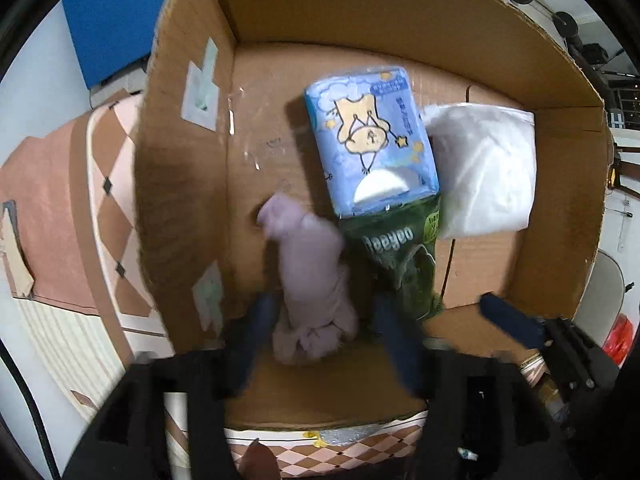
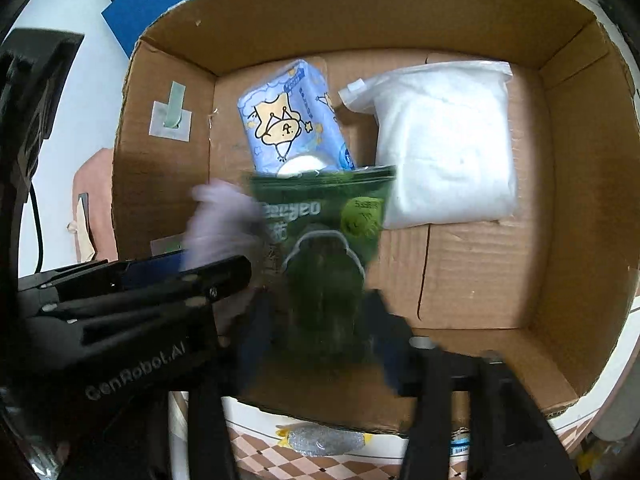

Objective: Organize soft objects
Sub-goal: 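Lower the cloth and green pack into the box and release both, then grasp the silver scrub sponge with left tool while right tool grasps red snack pack, then place the sponge and red snack pack into the box, open both tools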

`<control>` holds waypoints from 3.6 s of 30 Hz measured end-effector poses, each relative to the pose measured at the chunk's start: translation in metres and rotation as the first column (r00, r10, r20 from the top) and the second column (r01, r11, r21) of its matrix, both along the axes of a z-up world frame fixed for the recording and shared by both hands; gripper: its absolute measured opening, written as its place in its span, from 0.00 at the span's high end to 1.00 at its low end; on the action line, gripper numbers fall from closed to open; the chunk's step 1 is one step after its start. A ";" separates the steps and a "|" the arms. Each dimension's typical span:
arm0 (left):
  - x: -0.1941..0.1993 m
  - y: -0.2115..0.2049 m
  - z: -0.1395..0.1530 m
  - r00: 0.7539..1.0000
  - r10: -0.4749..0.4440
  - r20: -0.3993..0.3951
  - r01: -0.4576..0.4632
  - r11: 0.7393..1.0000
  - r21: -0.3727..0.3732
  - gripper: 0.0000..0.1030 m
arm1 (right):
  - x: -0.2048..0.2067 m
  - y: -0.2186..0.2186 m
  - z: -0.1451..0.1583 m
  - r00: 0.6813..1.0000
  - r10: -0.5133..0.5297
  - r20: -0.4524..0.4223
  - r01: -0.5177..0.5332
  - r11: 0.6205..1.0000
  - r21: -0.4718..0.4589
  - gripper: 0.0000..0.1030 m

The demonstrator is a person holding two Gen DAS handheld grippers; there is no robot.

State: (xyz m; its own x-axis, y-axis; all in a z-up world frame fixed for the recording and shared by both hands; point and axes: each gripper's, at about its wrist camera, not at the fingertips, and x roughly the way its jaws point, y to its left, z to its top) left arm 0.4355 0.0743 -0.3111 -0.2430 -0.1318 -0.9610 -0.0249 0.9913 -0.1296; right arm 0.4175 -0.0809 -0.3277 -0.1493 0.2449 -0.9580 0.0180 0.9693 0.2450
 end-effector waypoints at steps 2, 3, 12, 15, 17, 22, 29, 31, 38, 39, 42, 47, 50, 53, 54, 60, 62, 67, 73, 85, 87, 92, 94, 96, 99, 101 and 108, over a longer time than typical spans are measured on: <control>-0.002 0.001 0.008 1.000 -0.011 0.028 0.011 1.000 0.014 0.24 | 0.001 0.001 0.004 1.000 0.010 0.016 -0.010 1.000 -0.021 0.22; -0.003 0.002 0.011 0.999 -0.015 0.033 0.015 1.000 0.017 0.20 | 0.001 0.002 0.006 1.000 0.016 0.024 -0.015 0.999 -0.037 0.20; -0.034 0.006 0.074 0.975 -0.023 0.219 0.013 0.999 0.049 0.05 | -0.012 -0.002 0.043 0.990 0.060 0.130 -0.044 0.991 -0.124 0.00; -0.059 0.006 0.100 0.949 -0.027 0.314 0.004 0.997 0.072 0.05 | -0.024 -0.006 0.057 0.981 0.076 0.179 -0.051 0.989 -0.139 0.00; -0.078 0.008 0.106 0.931 -0.022 0.363 -0.006 0.997 0.077 0.05 | -0.039 -0.013 0.068 0.976 0.074 0.203 -0.047 0.990 -0.134 0.00; -0.153 -0.002 0.107 0.896 -0.100 0.433 0.039 0.988 0.148 0.05 | -0.104 -0.058 0.079 0.976 0.001 0.216 0.028 0.991 -0.132 0.00; -0.233 -0.052 0.025 0.908 -0.338 0.248 0.297 0.936 0.188 0.05 | -0.198 -0.148 0.034 0.966 -0.252 0.047 0.254 0.966 -0.036 0.00; -0.242 -0.067 0.003 0.895 -0.394 0.210 0.357 0.914 0.194 0.05 | -0.205 -0.163 0.020 0.963 -0.266 0.036 0.268 0.963 -0.037 0.00; -0.244 -0.094 -0.056 0.893 -0.436 0.110 0.409 0.890 0.203 0.05 | -0.170 -0.192 -0.013 0.975 -0.188 0.116 0.200 0.975 -0.099 0.00; -0.243 -0.095 -0.059 0.900 -0.424 0.105 0.399 0.896 0.196 0.05 | -0.162 -0.199 -0.015 0.969 -0.215 0.122 0.225 0.972 -0.074 0.00; -0.237 -0.094 -0.064 0.915 -0.391 0.100 0.368 0.911 0.187 0.05 | -0.135 -0.219 -0.022 0.955 -0.246 0.166 0.248 0.969 0.008 0.00; -0.227 -0.089 -0.071 0.931 -0.353 0.092 0.334 0.926 0.178 0.05 | -0.112 -0.236 -0.049 0.943 -0.309 0.121 0.305 0.951 0.050 0.18; -0.223 -0.086 -0.074 0.932 -0.350 0.095 0.330 0.927 0.176 0.05 | -0.120 -0.234 -0.067 0.954 -0.291 0.066 0.290 0.957 0.029 0.36; -0.226 -0.081 -0.078 0.936 -0.340 0.094 0.322 0.932 0.165 0.05 | -0.144 -0.229 -0.073 0.953 -0.302 -0.007 0.301 0.950 0.081 0.36; -0.227 -0.080 -0.080 0.937 -0.337 0.093 0.320 0.934 0.161 0.05 | -0.151 -0.225 -0.074 0.955 -0.296 -0.034 0.298 0.949 0.100 0.36; -0.231 -0.082 -0.089 0.935 -0.342 0.088 0.326 0.932 0.157 0.05 | -0.181 -0.186 -0.051 0.998 -0.069 -0.004 0.069 0.997 -0.029 0.10; -0.230 -0.088 -0.091 0.930 -0.359 0.080 0.343 0.925 0.163 0.05 | -0.174 -0.174 -0.039 0.997 0.023 0.079 -0.010 0.987 -0.159 0.08; -0.228 -0.102 -0.105 0.920 -0.390 0.036 0.379 0.911 0.162 0.24 | -0.141 -0.158 -0.059 0.999 0.032 0.028 -0.027 0.984 -0.176 0.08; -0.228 -0.084 -0.099 0.958 -0.286 0.034 0.275 0.943 0.186 0.42 | -0.143 -0.138 -0.080 0.998 0.044 -0.056 -0.054 0.978 -0.202 0.30; -0.223 -0.032 -0.107 1.000 -0.008 0.009 0.008 0.998 0.069 0.40 | -0.206 -0.094 -0.078 0.988 0.124 -0.093 -0.138 0.977 -0.164 0.46; -0.219 -0.038 -0.103 1.000 -0.009 0.010 0.008 0.997 0.078 0.40 | -0.202 -0.099 -0.080 0.992 0.086 -0.088 -0.101 0.980 -0.171 0.45; -0.216 -0.054 -0.094 1.000 -0.013 0.014 0.012 0.996 0.094 0.42 | -0.186 -0.110 -0.090 0.995 0.026 -0.097 -0.041 0.986 -0.161 0.45; -0.217 -0.061 -0.090 0.999 -0.029 0.024 0.027 0.994 0.107 0.44 | -0.188 -0.109 -0.087 0.996 0.040 -0.076 -0.053 0.983 -0.177 0.51; -0.213 -0.063 -0.073 0.999 -0.031 0.041 0.026 0.993 0.113 0.46 | -0.187 -0.088 -0.087 0.997 0.054 -0.063 -0.065 0.981 -0.185 0.53; -0.208 -0.070 -0.038 0.995 -0.034 0.092 0.027 0.997 0.071 0.46 | -0.196 -0.089 -0.073 0.997 0.064 -0.043 -0.070 0.984 -0.162 0.54; -0.201 -0.077 -0.001 0.988 -0.027 0.151 0.024 1.000 0.019 0.46 | -0.195 -0.092 -0.056 0.997 0.067 -0.024 -0.070 0.989 -0.130 0.55; -0.133 -0.093 0.099 0.962 0.039 0.270 0.004 0.988 -0.154 0.46 | -0.186 -0.103 0.055 0.990 0.040 0.133 -0.038 0.999 -0.018 0.55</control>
State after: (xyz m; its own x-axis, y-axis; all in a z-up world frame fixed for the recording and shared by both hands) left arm 0.3029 -0.0183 -0.2122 0.0280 -0.2824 -0.9589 0.0149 0.9593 -0.2821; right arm 0.2313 -0.1841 -0.2722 -0.0289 0.2267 -0.9735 -0.0519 0.9723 0.2280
